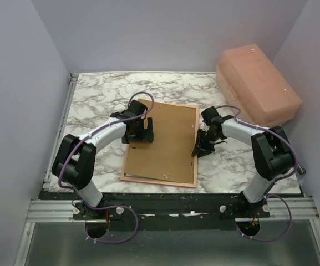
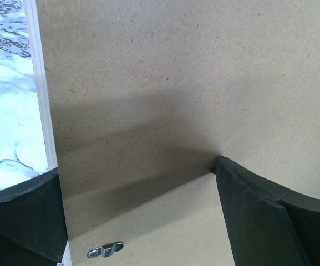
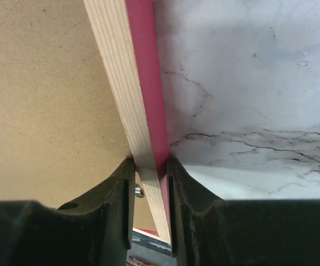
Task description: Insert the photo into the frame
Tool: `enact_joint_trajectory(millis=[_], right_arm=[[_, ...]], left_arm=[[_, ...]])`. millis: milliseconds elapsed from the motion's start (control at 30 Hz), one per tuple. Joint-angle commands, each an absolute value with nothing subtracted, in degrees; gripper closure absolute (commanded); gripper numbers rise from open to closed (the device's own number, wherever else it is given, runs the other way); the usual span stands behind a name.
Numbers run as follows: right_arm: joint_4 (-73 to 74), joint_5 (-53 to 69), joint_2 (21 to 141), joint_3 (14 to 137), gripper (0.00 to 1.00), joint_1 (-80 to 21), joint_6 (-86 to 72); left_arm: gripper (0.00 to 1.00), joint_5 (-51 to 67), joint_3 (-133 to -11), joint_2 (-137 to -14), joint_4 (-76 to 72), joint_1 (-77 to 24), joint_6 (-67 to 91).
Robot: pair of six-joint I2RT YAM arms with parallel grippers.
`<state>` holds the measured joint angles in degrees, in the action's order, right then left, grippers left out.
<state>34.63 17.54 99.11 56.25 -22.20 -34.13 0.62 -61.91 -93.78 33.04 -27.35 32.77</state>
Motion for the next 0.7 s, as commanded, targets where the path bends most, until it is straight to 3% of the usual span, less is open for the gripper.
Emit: enact_joint_trajectory(millis=[0, 300, 667], right_arm=[[36.5, 0.1, 104.6, 55.7, 0.74, -24.8, -34.0], [39.0, -7.6, 108.4, 56.2, 0.99, -26.9, -33.9], [39.5, -9.5, 109.9, 55.0, 1.00, -26.9, -33.9]], left_arm=[[0.01, -1.2, -62.4, -94.2, 40.7, -29.1, 29.9], [0.02, -3.8, -63.8, -91.7, 44.7, -29.1, 29.8], [0.01, -13.1, -67.6, -89.8, 52.2, -29.2, 30.5]])
